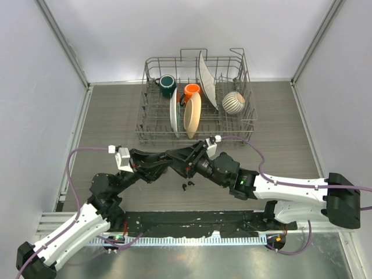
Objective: Insert the wireless bluetooth earbuds into the charging case
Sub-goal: Open the charging case.
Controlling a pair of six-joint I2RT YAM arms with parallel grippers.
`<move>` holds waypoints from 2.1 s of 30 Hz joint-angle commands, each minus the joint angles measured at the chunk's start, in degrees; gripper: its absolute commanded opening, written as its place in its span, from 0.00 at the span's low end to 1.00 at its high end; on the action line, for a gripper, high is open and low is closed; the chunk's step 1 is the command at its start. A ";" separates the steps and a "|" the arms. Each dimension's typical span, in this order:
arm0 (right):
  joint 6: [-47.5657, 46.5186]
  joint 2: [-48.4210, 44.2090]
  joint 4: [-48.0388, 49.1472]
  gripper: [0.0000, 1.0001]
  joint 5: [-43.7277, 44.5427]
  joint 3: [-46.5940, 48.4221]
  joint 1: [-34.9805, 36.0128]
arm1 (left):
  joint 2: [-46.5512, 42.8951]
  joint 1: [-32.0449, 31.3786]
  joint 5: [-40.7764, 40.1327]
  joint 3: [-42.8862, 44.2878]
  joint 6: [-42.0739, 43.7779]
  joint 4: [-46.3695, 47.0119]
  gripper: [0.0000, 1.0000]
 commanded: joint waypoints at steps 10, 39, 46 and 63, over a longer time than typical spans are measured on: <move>0.31 0.12 5.04 0.01 0.24 1.88 0.02 | 0.28 -0.12 0.55 0.76 -0.76 1.83 0.40; -36.53 -17.00 -19.38 0.68 8.76 4.69 -1.21 | -4.47 -0.12 4.16 -6.35 3.36 12.01 0.00; -53.81 -18.43 -34.59 0.68 2.79 12.24 -1.21 | -8.42 -0.12 0.11 -11.72 3.38 19.40 0.00; -60.07 -6.56 -31.35 0.65 -17.95 20.34 -1.12 | -5.44 -0.12 5.91 -10.32 4.60 19.85 0.00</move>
